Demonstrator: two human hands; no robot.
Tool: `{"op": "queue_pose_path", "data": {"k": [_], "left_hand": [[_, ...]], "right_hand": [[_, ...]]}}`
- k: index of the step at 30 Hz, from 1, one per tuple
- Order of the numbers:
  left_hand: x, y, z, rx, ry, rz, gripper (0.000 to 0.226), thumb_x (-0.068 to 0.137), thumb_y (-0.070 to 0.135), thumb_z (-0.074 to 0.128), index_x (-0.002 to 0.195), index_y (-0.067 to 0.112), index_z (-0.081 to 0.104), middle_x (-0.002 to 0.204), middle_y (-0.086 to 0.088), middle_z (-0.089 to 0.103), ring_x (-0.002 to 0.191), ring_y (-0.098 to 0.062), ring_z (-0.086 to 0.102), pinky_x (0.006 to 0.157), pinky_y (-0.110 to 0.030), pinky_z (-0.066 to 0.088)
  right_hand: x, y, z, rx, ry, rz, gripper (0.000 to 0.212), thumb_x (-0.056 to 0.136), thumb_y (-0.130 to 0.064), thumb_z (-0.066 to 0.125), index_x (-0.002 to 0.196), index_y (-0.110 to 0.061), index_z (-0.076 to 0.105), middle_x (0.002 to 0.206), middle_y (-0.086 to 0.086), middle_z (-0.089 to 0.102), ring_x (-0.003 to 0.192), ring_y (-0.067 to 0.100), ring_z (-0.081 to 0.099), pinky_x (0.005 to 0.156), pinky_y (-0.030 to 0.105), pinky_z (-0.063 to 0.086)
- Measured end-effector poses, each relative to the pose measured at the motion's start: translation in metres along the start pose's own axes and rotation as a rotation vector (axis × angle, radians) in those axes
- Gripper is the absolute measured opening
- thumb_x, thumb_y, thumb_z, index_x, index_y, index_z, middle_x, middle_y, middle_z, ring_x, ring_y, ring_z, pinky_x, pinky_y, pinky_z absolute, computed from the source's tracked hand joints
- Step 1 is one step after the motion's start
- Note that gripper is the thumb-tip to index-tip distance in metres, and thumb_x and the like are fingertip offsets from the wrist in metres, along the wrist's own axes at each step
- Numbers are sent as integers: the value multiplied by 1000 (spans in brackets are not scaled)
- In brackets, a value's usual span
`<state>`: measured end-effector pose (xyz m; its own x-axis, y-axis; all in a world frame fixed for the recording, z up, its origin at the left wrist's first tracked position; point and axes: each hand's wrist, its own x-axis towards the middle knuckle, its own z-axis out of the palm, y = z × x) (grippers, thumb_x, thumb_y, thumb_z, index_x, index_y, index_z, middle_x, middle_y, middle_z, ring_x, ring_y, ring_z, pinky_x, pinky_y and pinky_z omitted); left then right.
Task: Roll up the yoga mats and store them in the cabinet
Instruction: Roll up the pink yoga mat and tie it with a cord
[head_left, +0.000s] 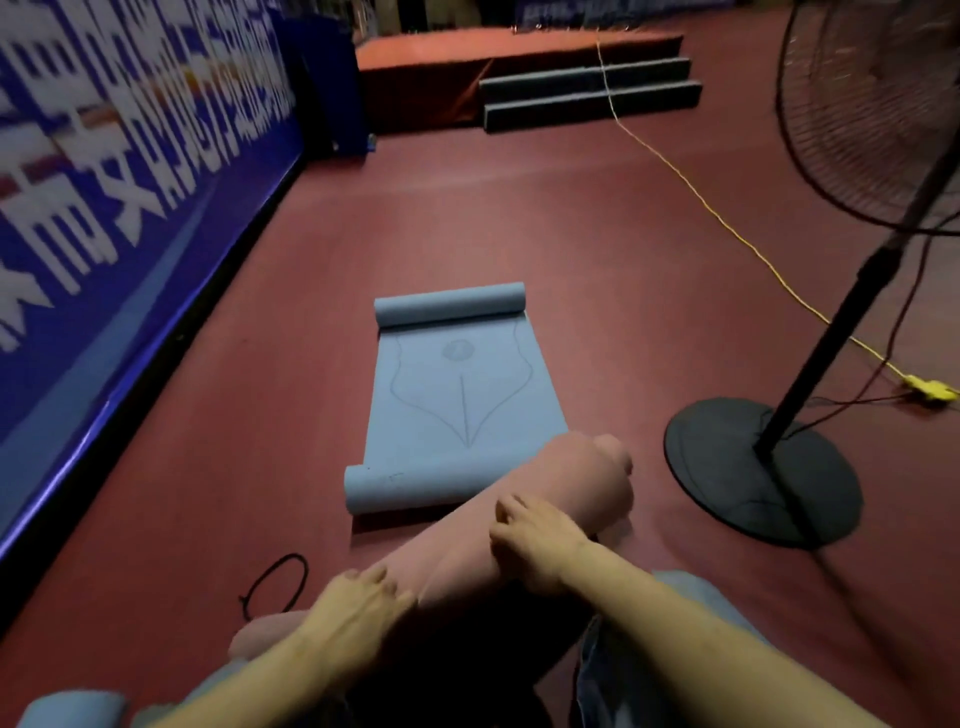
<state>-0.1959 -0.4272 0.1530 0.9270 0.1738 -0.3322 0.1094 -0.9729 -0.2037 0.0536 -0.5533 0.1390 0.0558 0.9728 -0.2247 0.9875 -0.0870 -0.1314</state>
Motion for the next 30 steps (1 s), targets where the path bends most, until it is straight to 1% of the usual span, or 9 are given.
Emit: {"op": "queue_pose_path", "data": {"k": [2,4,10,14,19,22,25,27,30], "left_hand": [[-21,-3,-16,60,87,-50,51,21,34,85,68,29,67,59,9,54,57,-13,56,43,-21,38],[-38,2,-37,127,180,-35,52,25,32,81,75,29,66,66,8,54,60,-16,54,47,-25,40],[-80,5,-85,122,635,-126,29,60,26,55,89,25,54,87,-2,53,70,-26,56,61,-33,43],[-118,0,-115,89,677,-183,24,72,28,57,92,25,44,63,4,61,54,-24,64,53,-31,48],[-170,26,-116,107,649,-146,16,80,40,44,81,26,53,58,7,57,50,-15,59,45,-26,31],[-188,37,-81,-8,571,-201,41,72,55,57,95,23,67,81,7,66,72,-19,65,59,-30,53],[-197,40,-57,-40,494,-241,33,63,46,77,72,24,55,70,2,53,63,-27,59,50,-35,50],[-197,33,-65,-24,579,-311,21,72,35,65,69,20,51,69,-2,51,56,-31,57,41,-35,45],[-199,13,-113,84,775,-403,15,75,27,63,74,14,56,77,-8,52,64,-32,54,49,-38,44]], "right_hand": [[-27,2,-14,13,-10,115,49,86,-39,73,123,-17,49,120,13,54,112,37,54,81,42,43],[-47,-3,-31,2,-67,136,65,70,-46,86,120,-22,51,116,11,61,107,37,56,81,42,43],[-98,-36,-82,-208,122,72,10,77,-23,68,86,-18,67,112,8,57,106,35,52,78,37,36],[-139,-64,-110,-180,180,89,12,84,-27,64,85,-23,53,104,8,67,95,38,64,67,37,40],[-198,-86,-95,-192,254,65,11,83,-15,57,87,-21,48,95,8,67,87,39,62,61,39,34],[-205,-97,-85,-148,245,101,18,81,-16,54,84,-23,37,91,6,68,85,39,62,62,41,41],[-198,-110,-101,-217,268,109,19,83,-15,56,90,-26,41,97,4,70,90,37,65,62,38,32],[-192,-111,-120,-280,311,120,18,83,-15,58,97,-25,53,102,4,70,97,35,65,64,36,31],[-189,-106,-159,-294,360,181,20,81,-19,61,101,-22,58,100,7,70,93,39,65,63,36,35]]}}
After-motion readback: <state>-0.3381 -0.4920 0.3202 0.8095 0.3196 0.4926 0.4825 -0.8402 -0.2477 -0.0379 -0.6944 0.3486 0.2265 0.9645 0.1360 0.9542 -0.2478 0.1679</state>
